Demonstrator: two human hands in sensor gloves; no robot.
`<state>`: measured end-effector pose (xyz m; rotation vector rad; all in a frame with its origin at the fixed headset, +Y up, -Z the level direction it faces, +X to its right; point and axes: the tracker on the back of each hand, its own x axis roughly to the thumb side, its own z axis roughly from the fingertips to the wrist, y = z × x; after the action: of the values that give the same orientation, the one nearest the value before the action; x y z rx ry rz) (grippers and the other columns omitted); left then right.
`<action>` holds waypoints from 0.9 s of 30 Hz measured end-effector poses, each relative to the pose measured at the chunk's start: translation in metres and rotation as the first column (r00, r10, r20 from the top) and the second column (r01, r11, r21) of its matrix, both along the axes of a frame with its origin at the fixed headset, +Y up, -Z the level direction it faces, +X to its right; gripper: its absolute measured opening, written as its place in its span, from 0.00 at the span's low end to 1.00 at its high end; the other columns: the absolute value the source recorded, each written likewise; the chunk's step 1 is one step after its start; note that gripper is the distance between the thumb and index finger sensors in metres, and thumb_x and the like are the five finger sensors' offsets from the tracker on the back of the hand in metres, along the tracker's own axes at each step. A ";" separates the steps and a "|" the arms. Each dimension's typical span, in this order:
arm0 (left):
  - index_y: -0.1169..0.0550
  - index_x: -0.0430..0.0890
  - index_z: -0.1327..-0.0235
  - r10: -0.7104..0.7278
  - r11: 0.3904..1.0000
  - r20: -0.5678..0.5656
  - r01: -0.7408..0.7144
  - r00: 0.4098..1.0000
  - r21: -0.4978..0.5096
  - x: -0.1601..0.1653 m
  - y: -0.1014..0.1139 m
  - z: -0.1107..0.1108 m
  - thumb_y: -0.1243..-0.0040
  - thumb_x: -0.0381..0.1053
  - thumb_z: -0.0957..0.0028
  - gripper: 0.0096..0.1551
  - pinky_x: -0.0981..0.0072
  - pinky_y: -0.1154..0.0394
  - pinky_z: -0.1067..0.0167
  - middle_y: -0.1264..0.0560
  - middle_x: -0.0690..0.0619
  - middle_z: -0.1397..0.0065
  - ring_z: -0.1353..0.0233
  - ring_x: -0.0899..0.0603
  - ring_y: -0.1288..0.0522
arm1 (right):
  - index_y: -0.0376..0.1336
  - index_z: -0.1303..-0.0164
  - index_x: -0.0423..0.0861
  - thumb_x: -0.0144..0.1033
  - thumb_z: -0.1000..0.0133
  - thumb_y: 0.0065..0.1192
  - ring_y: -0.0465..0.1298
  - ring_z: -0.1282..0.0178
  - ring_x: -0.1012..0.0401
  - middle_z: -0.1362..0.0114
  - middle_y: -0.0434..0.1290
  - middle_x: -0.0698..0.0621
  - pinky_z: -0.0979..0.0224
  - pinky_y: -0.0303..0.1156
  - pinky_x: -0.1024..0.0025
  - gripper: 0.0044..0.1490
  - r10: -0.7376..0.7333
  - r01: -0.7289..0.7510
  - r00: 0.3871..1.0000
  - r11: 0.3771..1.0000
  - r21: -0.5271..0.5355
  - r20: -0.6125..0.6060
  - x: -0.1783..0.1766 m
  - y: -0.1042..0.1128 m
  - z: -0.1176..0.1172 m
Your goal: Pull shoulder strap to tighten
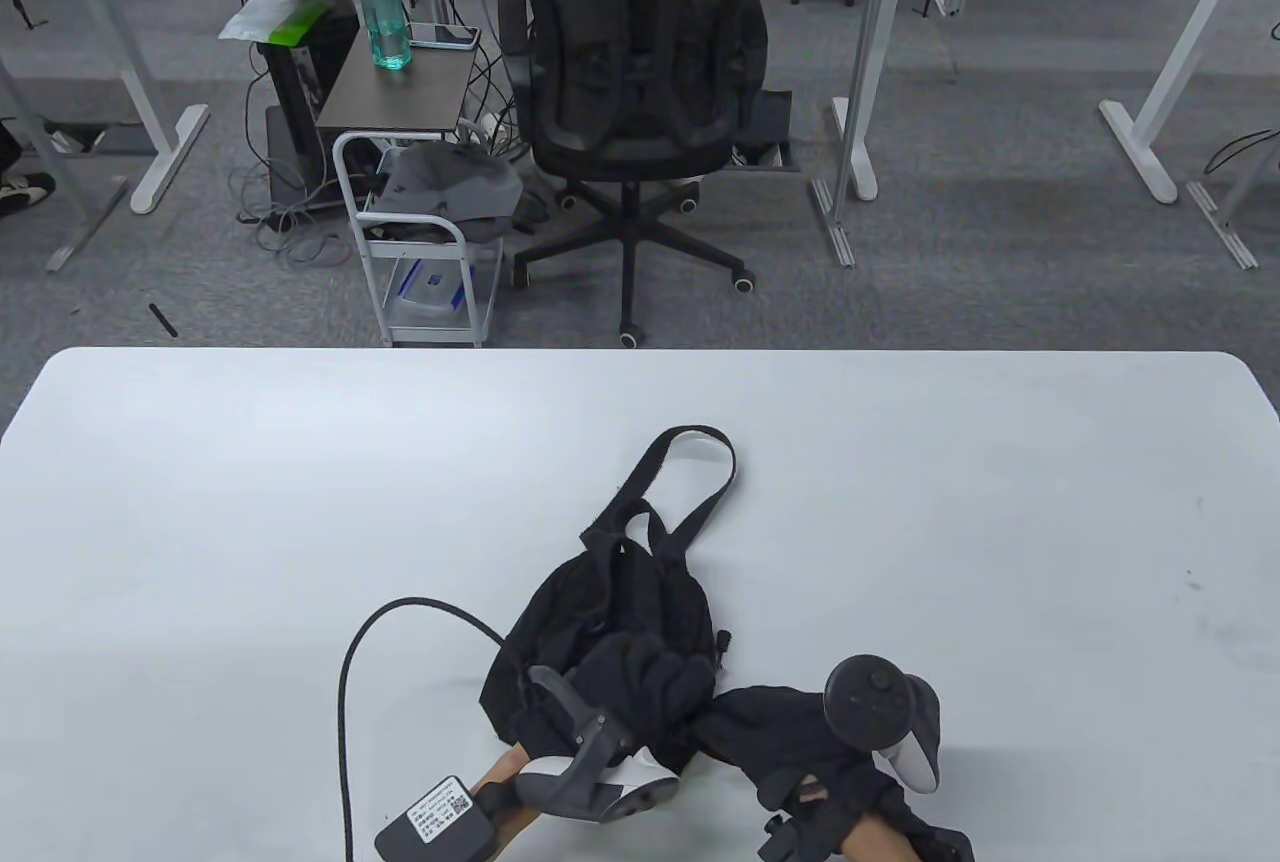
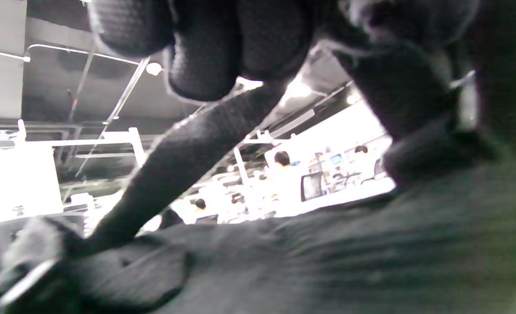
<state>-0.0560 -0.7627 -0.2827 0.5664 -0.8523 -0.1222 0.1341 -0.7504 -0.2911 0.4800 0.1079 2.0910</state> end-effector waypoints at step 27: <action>0.34 0.55 0.34 -0.025 0.998 0.010 0.024 1.000 0.062 0.006 0.004 0.007 0.58 0.58 0.63 0.37 0.56 0.24 0.40 0.20 0.61 0.48 0.39 0.49 0.20 | 0.82 0.66 0.36 0.43 0.52 0.71 0.86 0.54 0.43 0.52 0.87 0.38 0.44 0.75 0.42 0.23 -0.019 0.017 0.999 0.998 0.068 0.028 -0.003 0.001 0.003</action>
<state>-0.0496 -0.7584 -0.2754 0.6154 -0.8681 -0.1686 0.1310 -0.7492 -0.2881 0.4901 0.0167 2.0886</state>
